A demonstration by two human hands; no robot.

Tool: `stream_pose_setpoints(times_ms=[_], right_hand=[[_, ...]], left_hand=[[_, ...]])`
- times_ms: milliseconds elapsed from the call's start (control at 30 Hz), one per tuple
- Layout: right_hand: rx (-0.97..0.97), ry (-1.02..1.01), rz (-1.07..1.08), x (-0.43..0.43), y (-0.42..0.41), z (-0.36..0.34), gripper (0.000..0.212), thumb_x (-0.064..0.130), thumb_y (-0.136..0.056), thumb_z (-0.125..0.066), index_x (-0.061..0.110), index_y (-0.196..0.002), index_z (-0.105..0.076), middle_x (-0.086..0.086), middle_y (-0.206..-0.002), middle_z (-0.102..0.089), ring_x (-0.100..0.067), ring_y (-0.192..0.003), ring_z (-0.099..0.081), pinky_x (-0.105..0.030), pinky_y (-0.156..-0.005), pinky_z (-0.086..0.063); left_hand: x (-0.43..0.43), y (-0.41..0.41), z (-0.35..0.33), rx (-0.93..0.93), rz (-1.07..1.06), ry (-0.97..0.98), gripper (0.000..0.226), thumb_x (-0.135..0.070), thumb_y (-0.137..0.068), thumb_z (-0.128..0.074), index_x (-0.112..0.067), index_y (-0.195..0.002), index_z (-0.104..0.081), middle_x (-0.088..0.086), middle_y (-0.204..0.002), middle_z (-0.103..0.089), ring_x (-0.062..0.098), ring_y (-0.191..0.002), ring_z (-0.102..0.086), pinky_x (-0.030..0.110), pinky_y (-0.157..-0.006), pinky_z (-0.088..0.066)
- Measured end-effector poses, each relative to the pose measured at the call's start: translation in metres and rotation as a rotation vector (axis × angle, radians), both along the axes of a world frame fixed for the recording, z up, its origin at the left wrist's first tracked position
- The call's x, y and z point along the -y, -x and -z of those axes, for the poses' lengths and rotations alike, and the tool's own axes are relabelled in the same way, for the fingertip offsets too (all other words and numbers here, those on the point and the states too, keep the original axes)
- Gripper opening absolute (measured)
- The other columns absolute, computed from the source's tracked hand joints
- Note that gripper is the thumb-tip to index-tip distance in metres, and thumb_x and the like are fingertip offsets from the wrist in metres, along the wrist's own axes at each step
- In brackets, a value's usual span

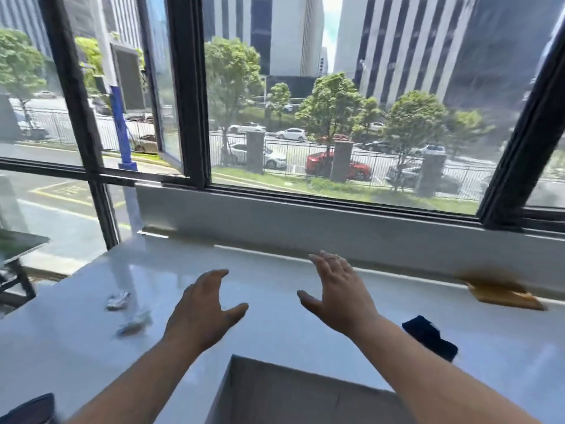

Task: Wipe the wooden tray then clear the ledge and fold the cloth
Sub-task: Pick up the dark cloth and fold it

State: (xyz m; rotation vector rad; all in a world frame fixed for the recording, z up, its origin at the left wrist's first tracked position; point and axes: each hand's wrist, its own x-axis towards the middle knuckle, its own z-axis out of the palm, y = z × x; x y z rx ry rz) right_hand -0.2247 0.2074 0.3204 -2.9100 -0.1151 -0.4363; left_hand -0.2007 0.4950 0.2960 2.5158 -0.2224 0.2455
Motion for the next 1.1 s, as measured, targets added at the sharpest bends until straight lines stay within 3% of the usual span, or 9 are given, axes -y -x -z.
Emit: stream_pose_setpoints(times_ms=[200, 367, 667, 867, 1000, 1100], right_hand=[[-0.017, -0.057, 0.154, 0.130, 0.034, 0.017, 0.083, 0.066, -0.093, -0.048, 0.025, -0.161, -0.026, -0.006, -0.170, -0.029, -0.025, -0.158, -0.019, -0.039, -0.130, -0.014], [0.005, -0.150, 0.254, 0.248, 0.041, 0.024, 0.077, 0.051, -0.096, -0.055, 0.025, -0.162, -0.026, -0.006, -0.171, -0.026, -0.025, -0.159, -0.017, -0.039, -0.129, -0.014], [-0.067, -0.312, 0.416, 0.429, 0.053, 0.071, 0.070, 0.041, -0.095, -0.060, 0.021, -0.158, -0.037, -0.003, -0.159, -0.043, -0.028, -0.146, -0.037, -0.044, -0.117, -0.036], [-0.107, -0.333, 0.503, 0.505, 0.054, 0.123, 0.067, 0.041, -0.096, -0.060, 0.020, -0.156, -0.039, -0.004, -0.160, -0.043, -0.029, -0.145, -0.039, -0.046, -0.114, -0.040], [-0.238, -0.396, 0.565, 0.514, 0.050, 0.164, 0.067, 0.043, -0.097, -0.056, 0.024, -0.157, -0.035, -0.001, -0.162, -0.038, -0.028, -0.146, -0.034, -0.045, -0.113, -0.040], [-0.317, -0.361, 0.594, 0.514, 0.040, 0.186, 0.068, 0.048, -0.097, -0.051, 0.026, -0.159, -0.031, 0.002, -0.161, -0.037, -0.025, -0.144, -0.035, -0.040, -0.110, -0.042]], left_hand=[[0.131, -0.005, 0.002, -0.042, 0.149, -0.061, 0.087, -0.064, -0.088, -0.067, -0.032, -0.160, -0.031, -0.011, -0.167, -0.032, 0.019, -0.150, -0.032, 0.039, -0.118, -0.035], [0.249, -0.005, -0.002, -0.057, 0.215, -0.093, 0.084, -0.062, -0.089, -0.065, -0.035, -0.160, -0.029, -0.016, -0.166, -0.029, 0.014, -0.151, -0.028, 0.039, -0.116, -0.037], [0.454, -0.022, 0.032, -0.104, 0.306, -0.195, 0.074, -0.058, -0.091, -0.064, -0.033, -0.155, -0.037, -0.011, -0.161, -0.039, 0.015, -0.147, -0.033, 0.039, -0.110, -0.043], [0.535, -0.040, 0.077, -0.144, 0.395, -0.292, 0.070, -0.058, -0.090, -0.063, -0.033, -0.152, -0.041, -0.011, -0.159, -0.040, 0.015, -0.145, -0.035, 0.037, -0.105, -0.043], [0.564, -0.057, 0.113, -0.226, 0.426, -0.319, 0.069, -0.056, -0.089, -0.063, -0.031, -0.151, -0.043, -0.009, -0.158, -0.042, 0.018, -0.143, -0.037, 0.037, -0.104, -0.044], [0.589, -0.080, 0.131, -0.227, 0.492, -0.333, 0.068, -0.056, -0.088, -0.062, -0.032, -0.149, -0.044, -0.010, -0.156, -0.044, 0.016, -0.141, -0.037, 0.035, -0.095, -0.046]])
